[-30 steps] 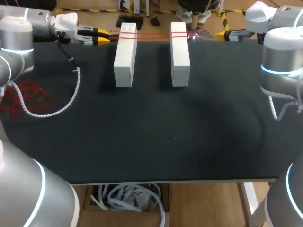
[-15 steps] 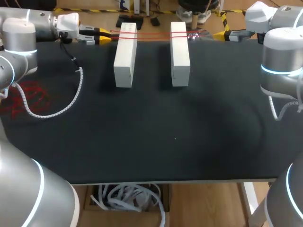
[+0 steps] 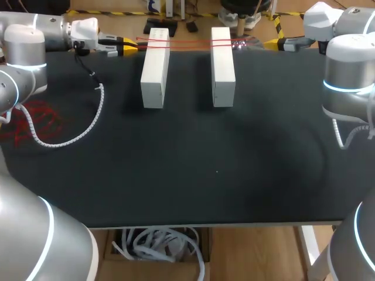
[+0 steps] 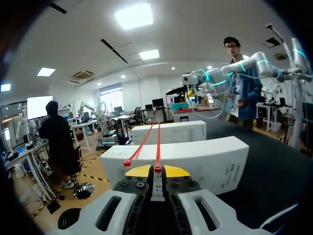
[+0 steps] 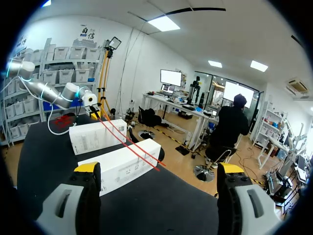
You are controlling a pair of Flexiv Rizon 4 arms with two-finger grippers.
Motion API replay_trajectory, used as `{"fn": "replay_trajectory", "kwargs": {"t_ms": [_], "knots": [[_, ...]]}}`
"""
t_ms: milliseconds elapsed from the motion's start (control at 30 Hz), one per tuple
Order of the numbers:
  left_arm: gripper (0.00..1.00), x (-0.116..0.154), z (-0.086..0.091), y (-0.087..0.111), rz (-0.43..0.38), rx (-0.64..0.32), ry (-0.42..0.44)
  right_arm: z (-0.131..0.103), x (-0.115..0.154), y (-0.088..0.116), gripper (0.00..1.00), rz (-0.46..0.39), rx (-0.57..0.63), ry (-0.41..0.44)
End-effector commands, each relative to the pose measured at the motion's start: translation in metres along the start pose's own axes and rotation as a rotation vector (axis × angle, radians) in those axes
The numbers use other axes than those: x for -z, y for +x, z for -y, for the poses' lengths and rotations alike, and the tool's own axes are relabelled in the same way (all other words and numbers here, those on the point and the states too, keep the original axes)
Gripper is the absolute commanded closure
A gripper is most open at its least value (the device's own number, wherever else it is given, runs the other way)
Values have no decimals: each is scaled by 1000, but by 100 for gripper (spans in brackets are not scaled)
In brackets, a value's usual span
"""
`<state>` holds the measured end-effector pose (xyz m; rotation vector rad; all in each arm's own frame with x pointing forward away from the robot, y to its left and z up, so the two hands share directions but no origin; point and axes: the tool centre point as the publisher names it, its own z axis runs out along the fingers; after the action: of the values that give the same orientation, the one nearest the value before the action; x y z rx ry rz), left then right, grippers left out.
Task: Grab the tape and strap the tape.
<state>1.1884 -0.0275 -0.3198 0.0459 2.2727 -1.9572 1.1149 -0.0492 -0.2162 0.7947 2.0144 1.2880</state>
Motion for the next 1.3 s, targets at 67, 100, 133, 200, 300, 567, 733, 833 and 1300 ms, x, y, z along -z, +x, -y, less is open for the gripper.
{"fn": "replay_trajectory", "kwargs": {"t_ms": [67,100,133,200,300,567,733,833,1300], "knots": [[88,-1,-7,-8,-206,3,12,0,0,0,0,0,0,-1],[88,-1,-7,-8,-206,3,13,0,0,0,0,0,0,-1],[91,-1,-7,-7,-206,4,13,0,0,0,0,0,0,-1],[100,-2,-7,-7,-206,5,13,0,0,0,0,0,0,-1],[100,-2,-7,-7,-204,5,15,0,0,0,0,0,0,-1],[100,-4,3,2,-183,27,96,0,0,0,0,0,0,-1],[100,-9,19,14,-157,48,232,0,0,0,0,0,0,-1],[100,-11,31,21,-136,60,317,0,0,0,0,0,0,-1],[100,-4,89,35,-85,41,494,0,0,0,0,0,0,-1]]}}
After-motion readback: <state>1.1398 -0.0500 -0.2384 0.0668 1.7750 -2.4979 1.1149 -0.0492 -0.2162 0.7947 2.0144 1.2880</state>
